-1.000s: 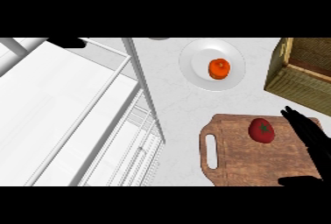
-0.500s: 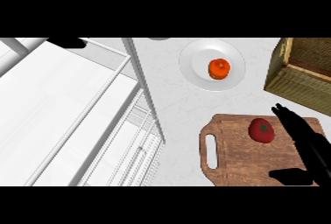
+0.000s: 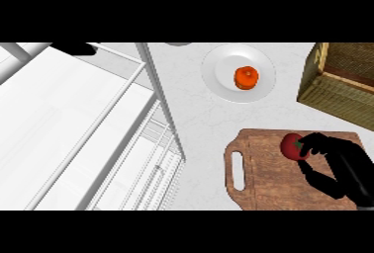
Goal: Pick the tomato from the cutting board and place it in the basket
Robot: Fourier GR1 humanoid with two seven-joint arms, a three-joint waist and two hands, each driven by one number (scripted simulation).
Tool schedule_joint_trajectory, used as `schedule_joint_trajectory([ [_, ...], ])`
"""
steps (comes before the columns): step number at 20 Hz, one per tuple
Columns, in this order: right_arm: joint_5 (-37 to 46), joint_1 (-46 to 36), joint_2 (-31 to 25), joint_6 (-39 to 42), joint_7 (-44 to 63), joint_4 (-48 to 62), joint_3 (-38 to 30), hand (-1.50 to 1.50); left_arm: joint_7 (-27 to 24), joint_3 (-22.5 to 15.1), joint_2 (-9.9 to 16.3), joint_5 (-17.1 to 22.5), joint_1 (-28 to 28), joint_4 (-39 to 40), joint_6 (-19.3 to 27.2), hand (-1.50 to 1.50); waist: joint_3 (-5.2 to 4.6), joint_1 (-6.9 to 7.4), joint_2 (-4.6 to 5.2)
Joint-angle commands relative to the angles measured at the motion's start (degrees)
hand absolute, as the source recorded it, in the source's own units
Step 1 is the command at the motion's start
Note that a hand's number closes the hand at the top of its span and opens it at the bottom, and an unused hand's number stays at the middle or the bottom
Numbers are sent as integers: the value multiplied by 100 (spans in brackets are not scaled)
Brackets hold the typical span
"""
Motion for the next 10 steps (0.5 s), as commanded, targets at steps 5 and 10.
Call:
schedule_joint_trajectory([
  [5,384,-415,338,387,980,342,164,150,569,-311,-238,74,609,722,-121,0,-183,106,190],
  [10,419,-862,751,1368,2815,541,207,150,524,-327,-126,55,520,567,-279,0,-239,402,296],
])
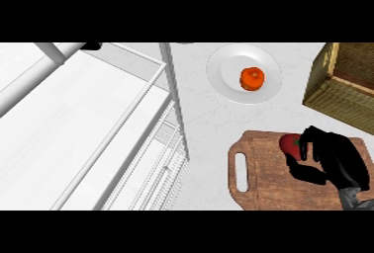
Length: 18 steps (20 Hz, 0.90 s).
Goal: Pick the tomato from the cutting board and place it in the basket
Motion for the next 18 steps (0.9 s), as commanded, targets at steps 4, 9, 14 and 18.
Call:
schedule_joint_trajectory([
  [4,422,-1124,692,1016,2271,184,173,150,574,-412,-209,29,628,721,-149,0,-118,266,162],
  [9,45,-2120,1968,77,3104,-364,-543,150,710,-320,-222,79,517,781,-130,0,-58,45,75],
  [14,707,-3545,1990,-363,3757,-788,-1004,150,761,-320,-220,21,679,724,-89,0,-82,25,3],
  [18,1107,-4322,2139,-391,4344,-621,-1302,150,770,-290,-281,-16,664,771,-26,0,-83,-57,35],
])
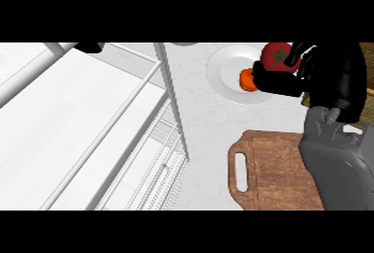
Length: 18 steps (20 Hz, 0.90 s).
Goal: Pick the tomato from the cutting board and place it in the basket
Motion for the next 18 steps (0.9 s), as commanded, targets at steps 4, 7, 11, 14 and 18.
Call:
schedule_joint_trajectory([
  [4,408,-1482,-420,478,863,271,-892,150,551,-160,-177,108,758,657,-20,0,-148,-149,96],
  [7,440,-1839,-571,615,925,419,-1182,150,466,29,-126,212,757,794,-92,0,-150,-219,111],
  [11,420,-2468,-908,859,992,842,-1669,150,396,-187,-278,77,1061,513,-29,0,-144,-136,92],
  [14,325,-2662,-1118,1002,724,1252,-1852,150,339,-156,-323,45,923,678,-25,0,-144,-189,152],
  [18,271,-2866,-1420,1133,607,1737,-2186,150,554,-61,-287,74,747,691,1,0,-136,-258,172],
])
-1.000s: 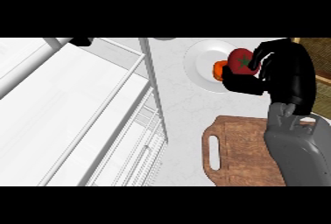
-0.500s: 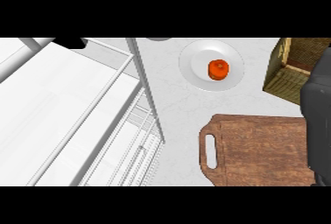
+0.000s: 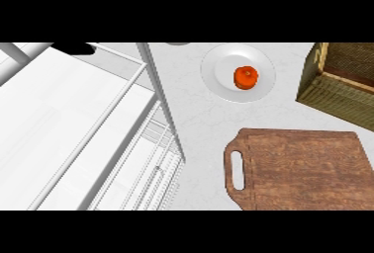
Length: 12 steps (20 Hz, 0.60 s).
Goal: Pick the tomato from the cutting board and place it in the basket
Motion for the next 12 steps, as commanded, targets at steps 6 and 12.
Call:
schedule_joint_trajectory([
  [6,-193,-165,-730,342,-344,1089,-572,150,537,-258,-226,62,780,620,-76,0,-125,60,144],
  [12,-470,-107,-922,155,-757,1571,-938,150,731,-309,-270,60,708,531,-101,0,-111,68,159],
])
